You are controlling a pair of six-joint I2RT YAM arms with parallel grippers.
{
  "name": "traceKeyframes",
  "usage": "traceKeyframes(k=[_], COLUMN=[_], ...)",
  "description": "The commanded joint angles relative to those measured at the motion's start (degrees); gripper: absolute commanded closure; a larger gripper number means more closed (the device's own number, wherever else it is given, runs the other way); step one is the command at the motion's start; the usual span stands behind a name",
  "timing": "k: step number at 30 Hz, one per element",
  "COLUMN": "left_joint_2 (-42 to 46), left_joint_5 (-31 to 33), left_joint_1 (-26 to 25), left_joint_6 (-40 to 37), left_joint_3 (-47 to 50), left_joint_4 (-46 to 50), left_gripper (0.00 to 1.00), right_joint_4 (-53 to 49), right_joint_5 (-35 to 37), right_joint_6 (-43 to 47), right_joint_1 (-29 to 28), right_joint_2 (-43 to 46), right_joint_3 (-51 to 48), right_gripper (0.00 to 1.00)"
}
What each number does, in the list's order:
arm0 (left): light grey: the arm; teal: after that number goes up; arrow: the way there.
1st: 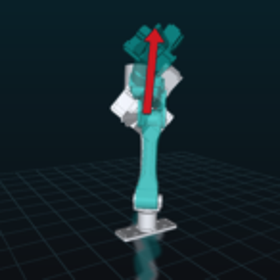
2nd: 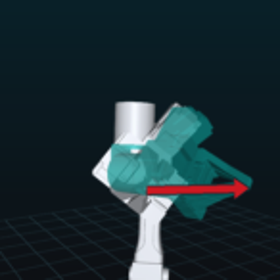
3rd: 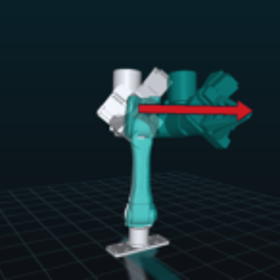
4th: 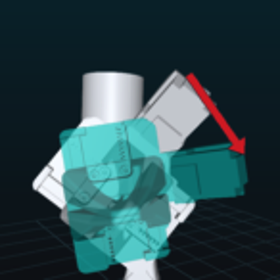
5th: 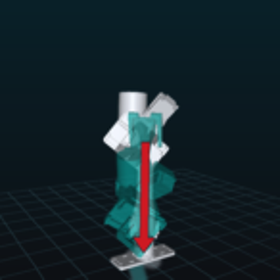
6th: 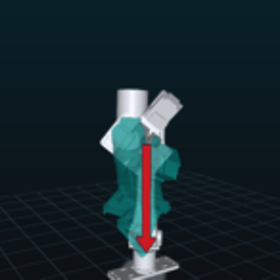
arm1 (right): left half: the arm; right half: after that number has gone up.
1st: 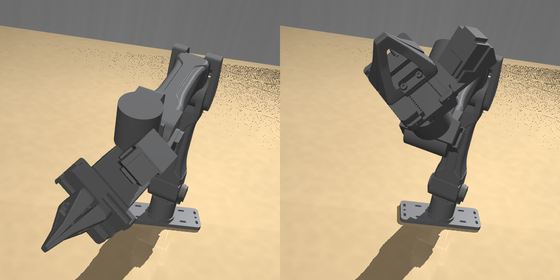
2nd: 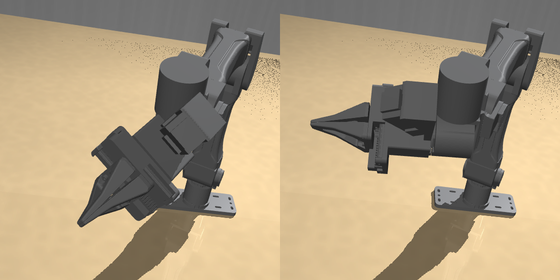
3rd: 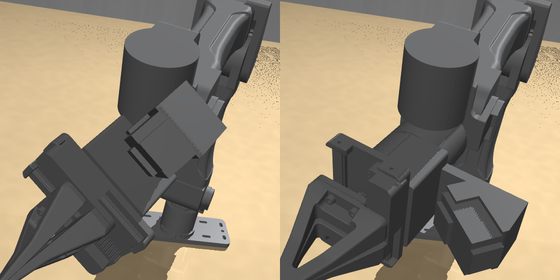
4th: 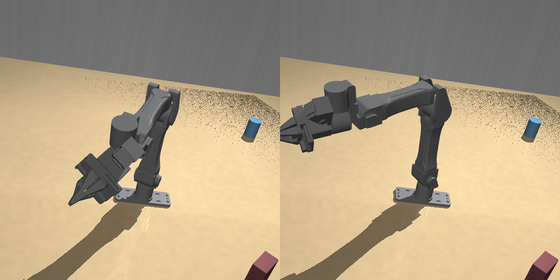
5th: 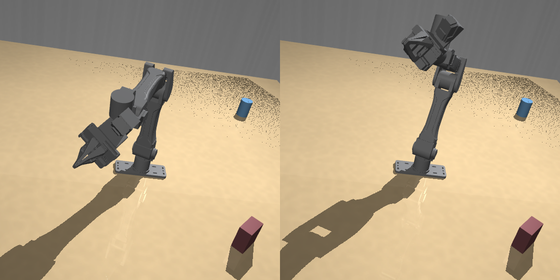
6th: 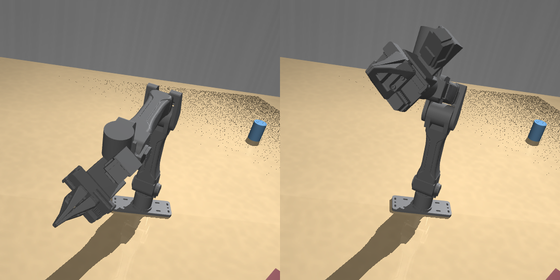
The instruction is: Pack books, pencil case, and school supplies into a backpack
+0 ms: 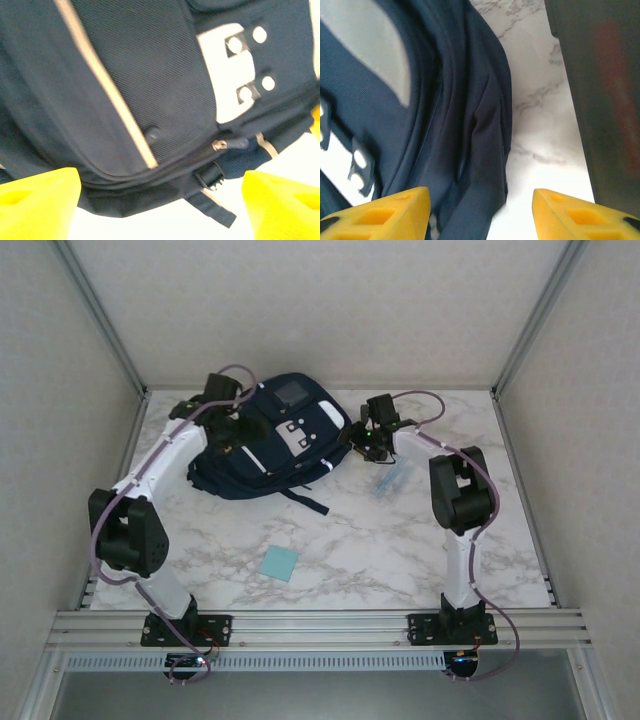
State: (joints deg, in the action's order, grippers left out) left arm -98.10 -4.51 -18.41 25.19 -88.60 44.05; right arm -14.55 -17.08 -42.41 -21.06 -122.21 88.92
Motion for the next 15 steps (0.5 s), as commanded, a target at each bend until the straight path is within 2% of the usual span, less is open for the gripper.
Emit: traceKeyframes(k=[1,3,4,5,7,9,11,15], left_joint_2=[-1.06,-2.82,-3.70,-4.66,-6.66,-8.57,-10.37,-15.02], left_joint_5=[2.91,2.90,2.84,2.92,3.09,3.25,4.16,10.24], left_joint_1=[-3.72,-6.18,-7.58,-8.73,-11.17,-13.07,-14.68,-16.80], left_joint_6=[-0.35,1.30,2.41,3.51,6.56,9.42,11.76,12.83], left_joint_3=[-0.18,-0.82,-1.07,-1.25,-1.47,-1.53,-1.72,-4.32], left_joint_4=[1.94,1.44,0.97,0.46,-0.49,-1.31,-1.40,1.24], left_gripper=[0.17,0.18,0.18,0.18,0.18,0.19,0.20,0.20], right_joint_4=[3.09,4.93,5.56,6.18,7.36,9.41,12.51,18.16], right_joint_5=[-6.34,-8.17,-8.82,-9.59,-9.54,-8.59,-7.59,-5.02], right_joint_6=[-1.54,-3.32,-4.49,-5.21,-7.01,-8.96,-11.76,-17.15], right_joint_1=[-0.17,-0.28,-0.23,-0.33,-0.62,-1.28,-2.13,-5.08], right_joint_2=[-4.52,-6.32,-6.85,-7.07,-6.22,-4.34,-2.24,0.93], right_joint_3=[4.78,5.72,5.81,5.48,3.00,-1.04,-5.21,-12.73], right_gripper=[0.42,0.46,0.51,0.58,0.80,0.92,0.97,0.99])
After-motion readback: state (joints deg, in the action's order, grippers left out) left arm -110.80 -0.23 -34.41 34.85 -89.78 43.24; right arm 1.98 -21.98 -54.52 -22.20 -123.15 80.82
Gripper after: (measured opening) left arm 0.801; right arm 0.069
